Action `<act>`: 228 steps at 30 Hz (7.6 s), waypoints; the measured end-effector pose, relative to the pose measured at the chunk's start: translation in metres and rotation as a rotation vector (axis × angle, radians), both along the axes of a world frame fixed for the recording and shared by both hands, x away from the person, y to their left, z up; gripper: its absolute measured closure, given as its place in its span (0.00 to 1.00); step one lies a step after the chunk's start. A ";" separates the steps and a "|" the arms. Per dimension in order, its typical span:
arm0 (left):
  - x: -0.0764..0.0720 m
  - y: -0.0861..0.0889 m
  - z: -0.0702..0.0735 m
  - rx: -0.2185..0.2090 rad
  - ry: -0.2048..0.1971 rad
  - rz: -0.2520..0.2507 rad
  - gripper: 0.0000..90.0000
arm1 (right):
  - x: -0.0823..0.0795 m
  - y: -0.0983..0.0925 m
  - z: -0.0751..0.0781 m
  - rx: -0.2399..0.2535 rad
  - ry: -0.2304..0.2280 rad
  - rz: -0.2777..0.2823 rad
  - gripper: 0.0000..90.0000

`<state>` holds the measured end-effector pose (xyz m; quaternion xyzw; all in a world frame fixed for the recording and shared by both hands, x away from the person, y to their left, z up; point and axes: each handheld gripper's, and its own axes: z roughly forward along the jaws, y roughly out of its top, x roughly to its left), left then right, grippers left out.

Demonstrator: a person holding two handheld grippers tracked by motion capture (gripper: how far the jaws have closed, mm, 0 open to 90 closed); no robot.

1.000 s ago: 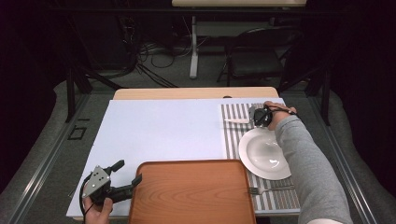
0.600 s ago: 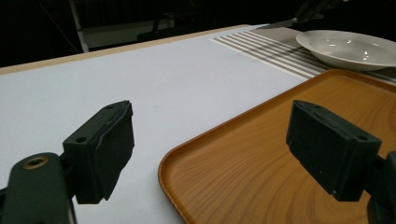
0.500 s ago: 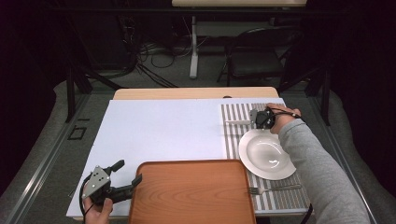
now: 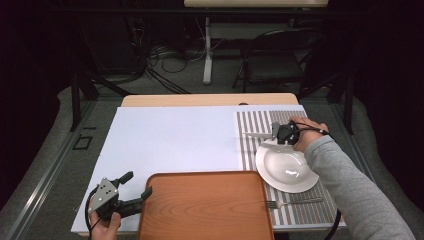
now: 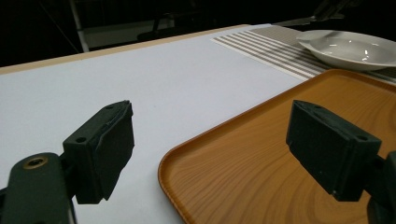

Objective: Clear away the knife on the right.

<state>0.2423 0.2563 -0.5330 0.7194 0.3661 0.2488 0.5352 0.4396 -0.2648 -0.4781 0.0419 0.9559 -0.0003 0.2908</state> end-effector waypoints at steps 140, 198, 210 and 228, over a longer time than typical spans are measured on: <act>-0.002 0.001 0.001 -0.005 -0.004 0.006 0.17 | -0.188 0.050 -0.009 0.913 0.582 -0.589 0.89; -0.002 0.001 0.001 0.000 -0.004 0.007 0.17 | -0.212 0.076 -0.049 0.803 0.600 -0.613 0.88; -0.002 0.001 0.000 0.004 -0.001 0.005 0.17 | -0.215 0.090 -0.048 0.839 0.558 -0.502 1.00; -0.001 0.001 -0.001 -0.002 0.006 0.009 0.17 | -0.209 0.090 -0.059 0.847 0.567 -0.518 1.00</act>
